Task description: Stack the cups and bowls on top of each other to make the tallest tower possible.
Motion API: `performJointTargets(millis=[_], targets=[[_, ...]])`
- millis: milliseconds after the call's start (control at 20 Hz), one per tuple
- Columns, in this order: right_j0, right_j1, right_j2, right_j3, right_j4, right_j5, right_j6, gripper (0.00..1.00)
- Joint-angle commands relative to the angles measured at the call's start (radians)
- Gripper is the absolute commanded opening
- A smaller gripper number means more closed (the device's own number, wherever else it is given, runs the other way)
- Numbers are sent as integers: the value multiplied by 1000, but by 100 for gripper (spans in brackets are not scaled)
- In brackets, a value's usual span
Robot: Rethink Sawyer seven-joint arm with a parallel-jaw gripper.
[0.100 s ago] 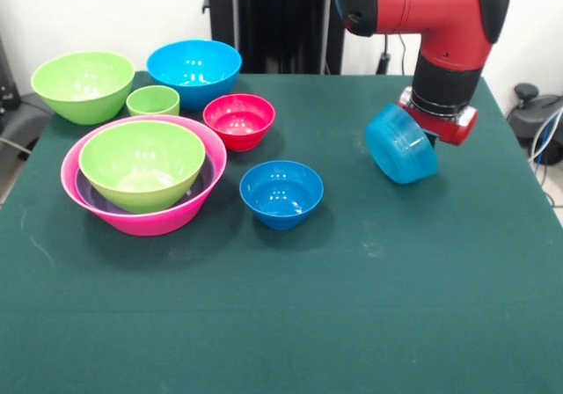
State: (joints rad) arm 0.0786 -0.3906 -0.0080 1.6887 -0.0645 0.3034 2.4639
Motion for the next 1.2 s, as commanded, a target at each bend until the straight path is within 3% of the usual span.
performJointTargets(millis=[50, 400, 750, 1200], targets=[[-23, 41, 72, -44, -8, -35, 36, 0], [-17, -4, 73, -1, 8, -10, 56, 0], [-10, -150, 59, 65, 17, 121, 39, 0], [-39, -229, 82, 90, 25, 220, 13, 0]])
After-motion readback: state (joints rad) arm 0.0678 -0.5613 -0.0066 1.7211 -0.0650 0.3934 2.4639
